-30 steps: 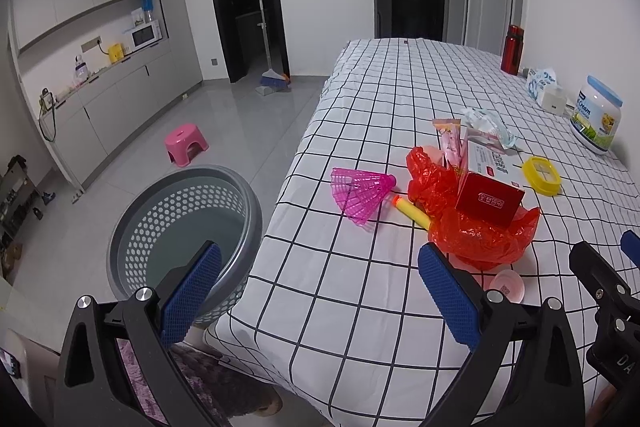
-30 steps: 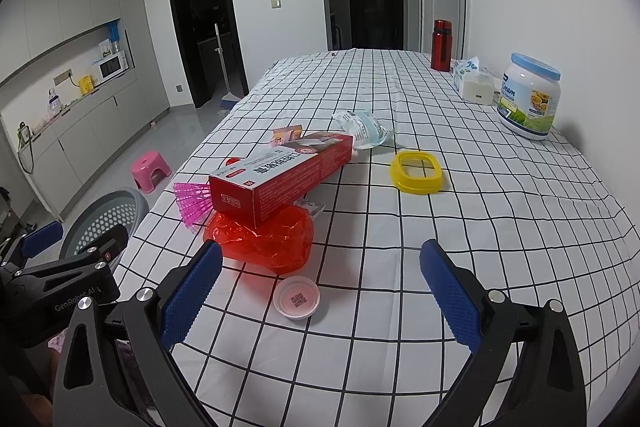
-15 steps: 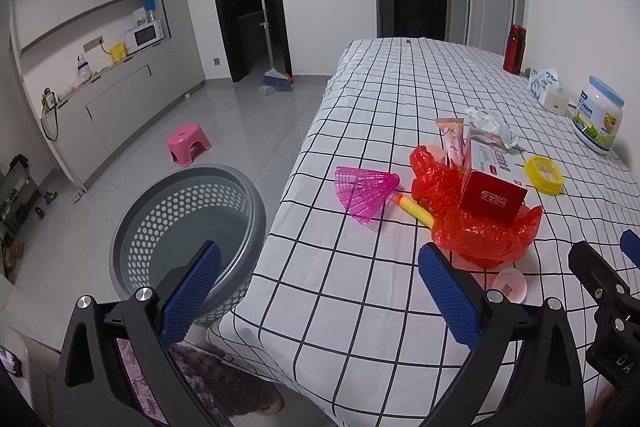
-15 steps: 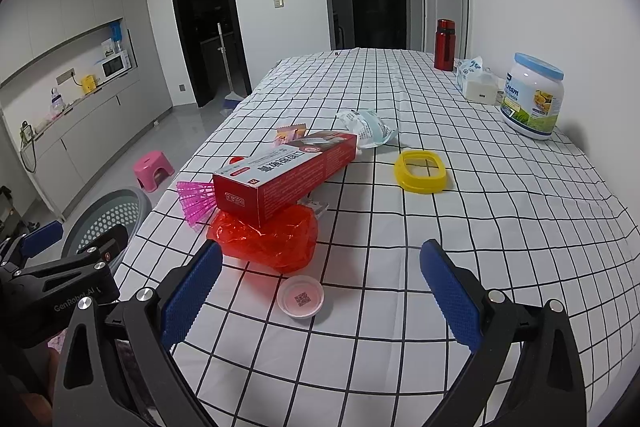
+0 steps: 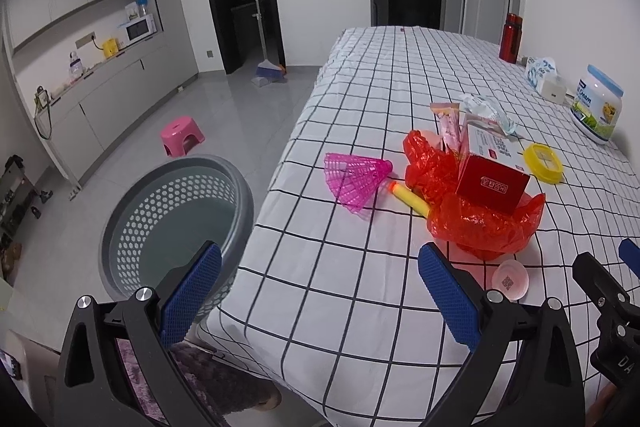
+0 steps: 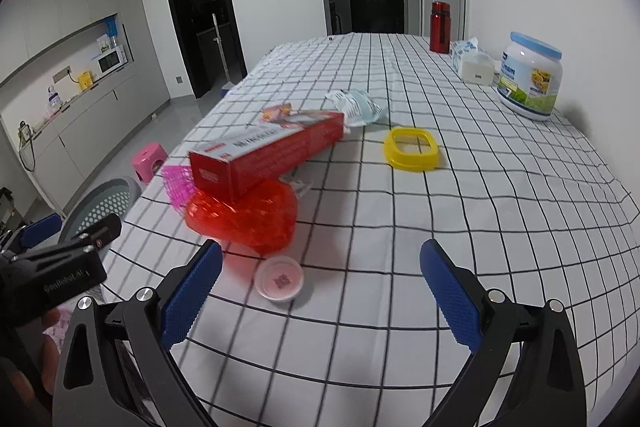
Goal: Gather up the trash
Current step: 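Grasp the white bottle cap with the right tool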
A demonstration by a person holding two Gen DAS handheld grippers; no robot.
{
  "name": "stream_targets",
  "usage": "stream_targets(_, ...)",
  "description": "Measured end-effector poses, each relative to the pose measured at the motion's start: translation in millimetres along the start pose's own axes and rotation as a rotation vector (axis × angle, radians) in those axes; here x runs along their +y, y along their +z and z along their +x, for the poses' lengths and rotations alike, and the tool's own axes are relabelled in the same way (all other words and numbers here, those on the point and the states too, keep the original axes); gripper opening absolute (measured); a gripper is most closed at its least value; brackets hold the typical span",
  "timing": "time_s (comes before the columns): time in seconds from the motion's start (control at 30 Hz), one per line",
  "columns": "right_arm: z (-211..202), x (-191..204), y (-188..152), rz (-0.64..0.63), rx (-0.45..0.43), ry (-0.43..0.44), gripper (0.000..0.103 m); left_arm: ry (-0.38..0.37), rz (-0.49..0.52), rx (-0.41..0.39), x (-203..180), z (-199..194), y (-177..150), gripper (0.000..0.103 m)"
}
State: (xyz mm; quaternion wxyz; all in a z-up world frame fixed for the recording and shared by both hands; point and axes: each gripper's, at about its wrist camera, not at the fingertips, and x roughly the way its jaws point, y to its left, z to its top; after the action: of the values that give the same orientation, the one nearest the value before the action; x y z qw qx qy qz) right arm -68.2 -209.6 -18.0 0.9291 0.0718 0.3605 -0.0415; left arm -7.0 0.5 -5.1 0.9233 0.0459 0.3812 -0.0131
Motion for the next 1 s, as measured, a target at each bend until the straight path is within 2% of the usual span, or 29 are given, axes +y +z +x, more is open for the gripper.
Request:
stream_targets(0.23,10.6,-22.2,-5.0,0.01,0.021,-0.036,0.094,-0.006,0.019,0.007,-7.4,10.7,-3.2,0.097)
stream_targets(0.47,23.5,-41.0,-10.2,0.039,0.068,-0.036,0.094,-0.021,0.036,0.02,-14.0,21.6,-4.9,0.097)
stream_targets(0.7,43.5,-10.6,-17.1,-0.009,0.13,0.032,0.094,0.002,0.042,0.062,-2.1,41.3,-5.8,0.097)
stream_targets(0.83,56.3,7.4,-20.1,-0.044,0.166,0.03,0.094,0.002,0.032,0.06,6.9,45.4,-4.6,0.097)
stream_targets(1.0,62.7,17.3,-18.9,-0.064,0.167,0.008,0.094,0.003,0.036,0.061,11.2,52.0,-2.4,0.097)
